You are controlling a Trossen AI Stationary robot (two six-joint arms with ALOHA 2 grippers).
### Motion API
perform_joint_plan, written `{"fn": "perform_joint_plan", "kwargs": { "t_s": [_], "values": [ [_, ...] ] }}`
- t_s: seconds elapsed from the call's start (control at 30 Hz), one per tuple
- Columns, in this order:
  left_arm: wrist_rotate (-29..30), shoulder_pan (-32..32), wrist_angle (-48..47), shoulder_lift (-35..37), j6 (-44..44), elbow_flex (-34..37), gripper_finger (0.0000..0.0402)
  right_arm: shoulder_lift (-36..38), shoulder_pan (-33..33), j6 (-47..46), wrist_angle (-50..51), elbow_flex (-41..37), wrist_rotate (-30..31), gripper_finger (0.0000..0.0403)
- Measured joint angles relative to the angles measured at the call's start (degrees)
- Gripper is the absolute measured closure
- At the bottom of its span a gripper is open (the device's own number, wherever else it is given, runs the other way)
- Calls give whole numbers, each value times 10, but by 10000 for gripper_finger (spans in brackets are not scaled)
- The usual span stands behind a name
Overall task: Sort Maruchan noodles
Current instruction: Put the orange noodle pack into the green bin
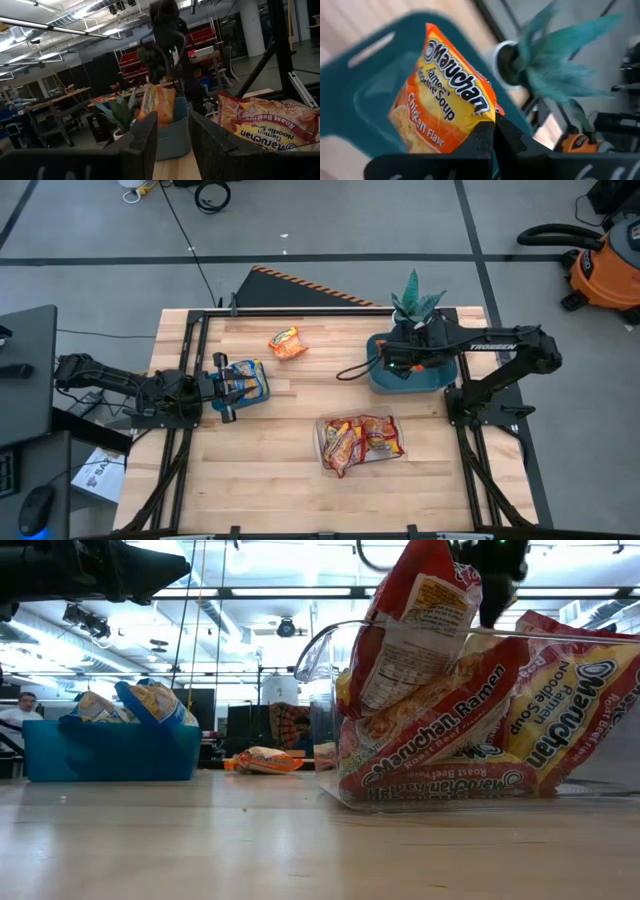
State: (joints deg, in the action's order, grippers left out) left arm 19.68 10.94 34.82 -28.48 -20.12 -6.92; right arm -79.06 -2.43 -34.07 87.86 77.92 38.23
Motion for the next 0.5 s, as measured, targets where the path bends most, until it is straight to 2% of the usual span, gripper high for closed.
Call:
{"fn": "perform_joint_plan", "kwargs": {
  "t_s": [0.2, 0.33, 0.5],
  "values": [
    [0, 0, 0, 0, 0, 0, 285, 15, -41, 100, -127, -101, -97, 396],
    [0, 0, 0, 0, 0, 0, 285, 7, -61, 164, -202, -143, -109, 387],
    [0, 0, 0, 0, 0, 0, 285, -5, -85, 173, -227, -149, -118, 348]
  ]
}}
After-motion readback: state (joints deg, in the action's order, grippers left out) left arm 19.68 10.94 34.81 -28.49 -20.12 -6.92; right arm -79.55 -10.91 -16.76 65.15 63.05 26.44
